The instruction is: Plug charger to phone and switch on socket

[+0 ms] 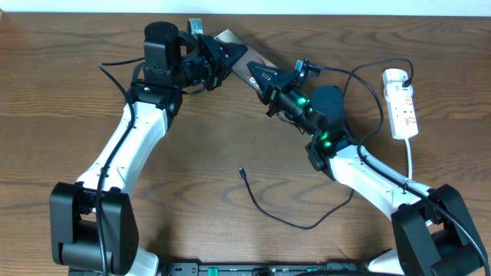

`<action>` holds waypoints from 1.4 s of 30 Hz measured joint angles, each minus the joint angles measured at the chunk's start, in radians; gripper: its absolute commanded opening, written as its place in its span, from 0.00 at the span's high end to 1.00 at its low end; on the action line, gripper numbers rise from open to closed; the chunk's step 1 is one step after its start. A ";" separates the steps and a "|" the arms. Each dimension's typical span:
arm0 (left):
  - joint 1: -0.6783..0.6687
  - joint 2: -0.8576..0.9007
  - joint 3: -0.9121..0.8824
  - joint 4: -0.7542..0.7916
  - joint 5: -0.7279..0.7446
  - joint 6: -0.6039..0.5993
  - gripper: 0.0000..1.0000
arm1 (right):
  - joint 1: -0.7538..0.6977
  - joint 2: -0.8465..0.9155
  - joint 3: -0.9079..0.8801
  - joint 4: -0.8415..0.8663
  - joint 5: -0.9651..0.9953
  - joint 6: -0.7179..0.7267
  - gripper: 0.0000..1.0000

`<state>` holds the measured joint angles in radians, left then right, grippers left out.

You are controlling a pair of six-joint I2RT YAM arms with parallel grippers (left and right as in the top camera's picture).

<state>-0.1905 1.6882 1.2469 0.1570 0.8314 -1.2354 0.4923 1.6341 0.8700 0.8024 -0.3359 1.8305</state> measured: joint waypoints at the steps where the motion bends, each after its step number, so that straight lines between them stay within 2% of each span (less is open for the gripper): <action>1: 0.000 0.000 0.000 0.000 -0.001 0.000 0.93 | 0.000 0.000 0.000 -0.002 0.000 0.000 0.96; 6: -0.002 0.000 0.000 -0.008 -0.008 0.003 0.93 | 0.000 -0.001 0.001 -0.026 -0.009 -0.008 0.89; 15: -0.004 0.000 0.000 -0.014 -0.050 0.044 0.93 | -0.010 -0.003 0.003 -0.097 -0.066 -0.137 0.65; 17: -0.004 0.000 0.000 -0.018 -0.053 0.052 0.93 | -0.024 -0.003 0.003 -0.108 -0.076 -0.182 0.57; 22: -0.004 0.000 0.000 -0.035 -0.054 0.060 0.93 | -0.079 -0.005 0.003 -0.106 -0.080 -0.311 0.25; 27: 0.004 0.000 0.000 -0.064 -0.051 0.065 0.93 | -0.161 -0.006 0.003 -0.106 -0.095 -0.456 0.05; 29: 0.009 0.000 0.000 -0.064 -0.048 0.065 0.93 | -0.198 -0.006 0.003 -0.112 -0.109 -0.517 0.01; 34: 0.014 0.000 0.000 -0.065 -0.021 0.065 0.93 | -0.274 -0.010 0.008 -0.250 -0.150 -0.700 0.01; 42: 0.014 0.000 0.000 -0.064 0.087 0.065 0.93 | -0.282 -0.011 0.011 -0.505 -0.164 -0.964 0.01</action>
<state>-0.1768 1.6886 1.2469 0.0925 0.9188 -1.1702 0.2100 1.6234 0.8810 0.2974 -0.5003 0.8661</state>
